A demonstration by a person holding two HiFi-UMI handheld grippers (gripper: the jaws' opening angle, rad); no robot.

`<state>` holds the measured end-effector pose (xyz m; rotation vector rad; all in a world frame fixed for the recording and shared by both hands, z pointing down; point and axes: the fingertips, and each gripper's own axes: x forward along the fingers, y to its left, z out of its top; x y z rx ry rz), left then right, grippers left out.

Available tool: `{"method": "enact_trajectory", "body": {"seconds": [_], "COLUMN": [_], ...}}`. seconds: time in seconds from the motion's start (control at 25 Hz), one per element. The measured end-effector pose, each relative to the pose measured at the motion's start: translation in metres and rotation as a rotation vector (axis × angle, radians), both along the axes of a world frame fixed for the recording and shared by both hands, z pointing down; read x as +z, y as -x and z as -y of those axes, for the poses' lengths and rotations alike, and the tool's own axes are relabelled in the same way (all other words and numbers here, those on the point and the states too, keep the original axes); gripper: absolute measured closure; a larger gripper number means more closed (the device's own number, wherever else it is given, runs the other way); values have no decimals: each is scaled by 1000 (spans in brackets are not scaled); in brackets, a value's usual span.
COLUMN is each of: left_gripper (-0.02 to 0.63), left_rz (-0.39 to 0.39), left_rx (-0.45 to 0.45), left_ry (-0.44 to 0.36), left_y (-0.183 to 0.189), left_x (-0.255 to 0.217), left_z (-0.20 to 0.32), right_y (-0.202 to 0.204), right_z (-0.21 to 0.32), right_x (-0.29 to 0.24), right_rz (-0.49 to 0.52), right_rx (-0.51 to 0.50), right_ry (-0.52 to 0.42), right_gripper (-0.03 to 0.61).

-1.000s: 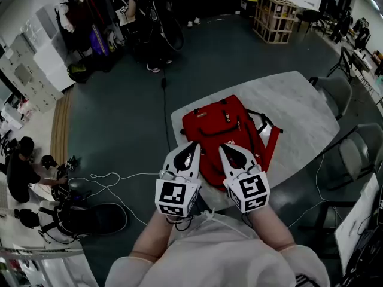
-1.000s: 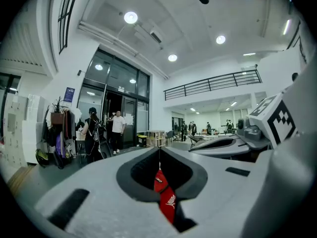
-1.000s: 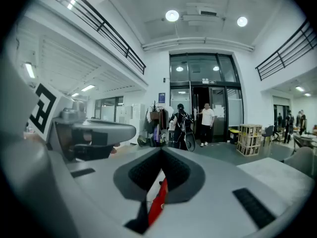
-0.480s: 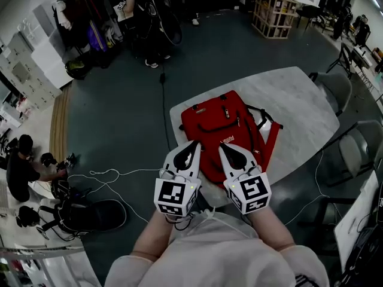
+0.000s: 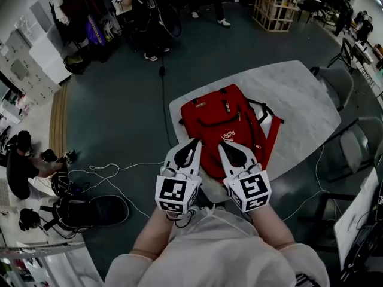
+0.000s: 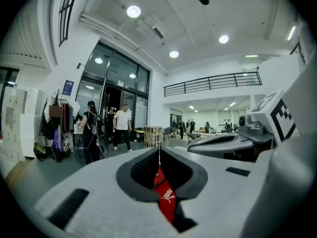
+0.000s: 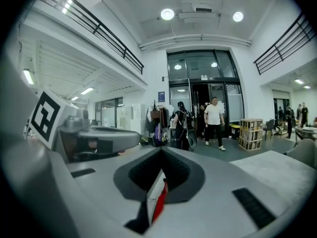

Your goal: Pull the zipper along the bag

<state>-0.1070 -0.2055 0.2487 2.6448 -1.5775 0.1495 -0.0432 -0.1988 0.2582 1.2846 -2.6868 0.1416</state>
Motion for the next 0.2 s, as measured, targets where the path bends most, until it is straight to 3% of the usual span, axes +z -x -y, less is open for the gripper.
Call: {"method": "enact_trajectory", "body": {"seconds": [0.2], "left_gripper": [594], "left_rz": [6], "left_rx": [9], "left_ry": [6], "left_y": [-1], "left_x": [7], "left_z": [2], "right_y": [-1], "right_z": [3], "right_x": [9], "right_rz": [-20], "right_rx": [6], "right_ry": [33], "right_gripper": [552]}}
